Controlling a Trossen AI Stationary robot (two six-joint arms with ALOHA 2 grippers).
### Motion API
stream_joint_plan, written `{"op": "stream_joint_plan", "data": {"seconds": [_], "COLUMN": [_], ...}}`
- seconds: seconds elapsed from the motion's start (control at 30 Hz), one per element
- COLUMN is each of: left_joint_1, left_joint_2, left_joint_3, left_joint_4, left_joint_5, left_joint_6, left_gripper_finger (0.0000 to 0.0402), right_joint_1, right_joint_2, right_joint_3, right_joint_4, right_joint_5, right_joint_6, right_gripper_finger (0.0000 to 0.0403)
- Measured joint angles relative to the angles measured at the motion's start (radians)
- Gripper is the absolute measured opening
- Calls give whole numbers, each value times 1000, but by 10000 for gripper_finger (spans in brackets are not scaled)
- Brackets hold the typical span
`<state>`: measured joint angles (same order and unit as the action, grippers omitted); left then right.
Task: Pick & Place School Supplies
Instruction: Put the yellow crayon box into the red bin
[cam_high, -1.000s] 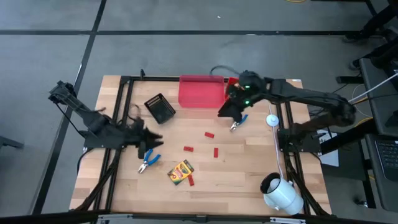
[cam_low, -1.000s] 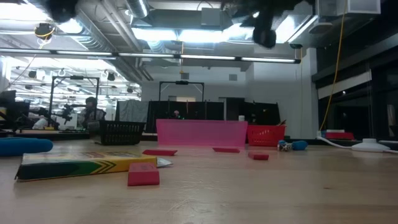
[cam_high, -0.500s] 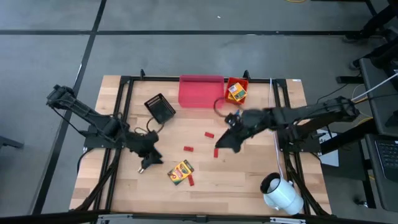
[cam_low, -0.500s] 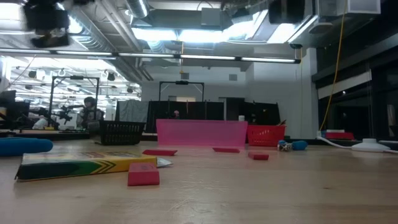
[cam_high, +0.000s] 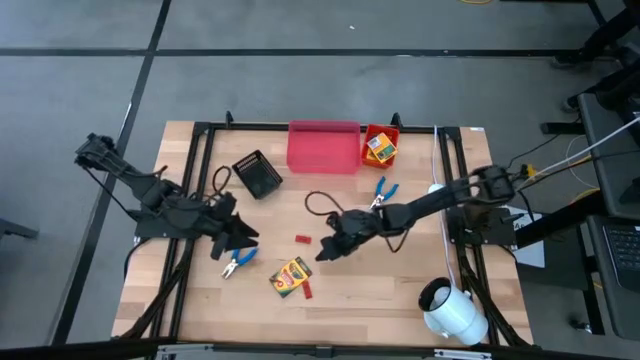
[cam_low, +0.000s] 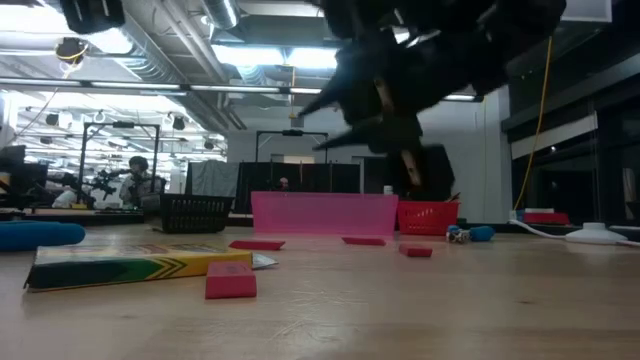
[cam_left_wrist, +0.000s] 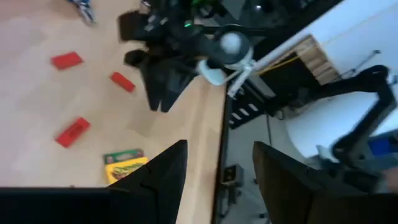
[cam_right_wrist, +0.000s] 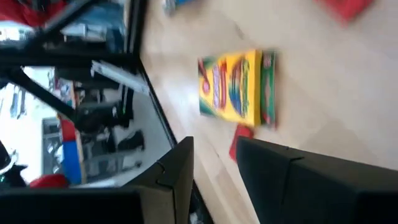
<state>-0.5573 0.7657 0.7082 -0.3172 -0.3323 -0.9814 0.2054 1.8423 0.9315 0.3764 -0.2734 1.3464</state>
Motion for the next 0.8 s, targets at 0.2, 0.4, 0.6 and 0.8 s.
{"op": "stream_joint_plan", "data": {"seconds": [0.2,0.4,0.6,0.8], "left_joint_1": [-68,-104,-110,-110], "left_joint_2": [2,2,5,5], "left_joint_3": [0,0,0,0], "left_joint_4": [0,5,-29,-31], "left_joint_5": [-37,-86,-85,-68], "left_joint_6": [-20,-20,-17,-6], "left_gripper_finger": [180,180,180,180], "right_joint_1": [-1,-3,0,-1], "right_joint_2": [58,122,201,300], "right_joint_3": [9,142,348,495], "right_joint_4": [-9,-160,-436,-631], "right_joint_5": [-46,-58,-36,-36], "right_joint_6": [39,-3,-119,-180], "right_gripper_finger": [125,125,125,125]}}
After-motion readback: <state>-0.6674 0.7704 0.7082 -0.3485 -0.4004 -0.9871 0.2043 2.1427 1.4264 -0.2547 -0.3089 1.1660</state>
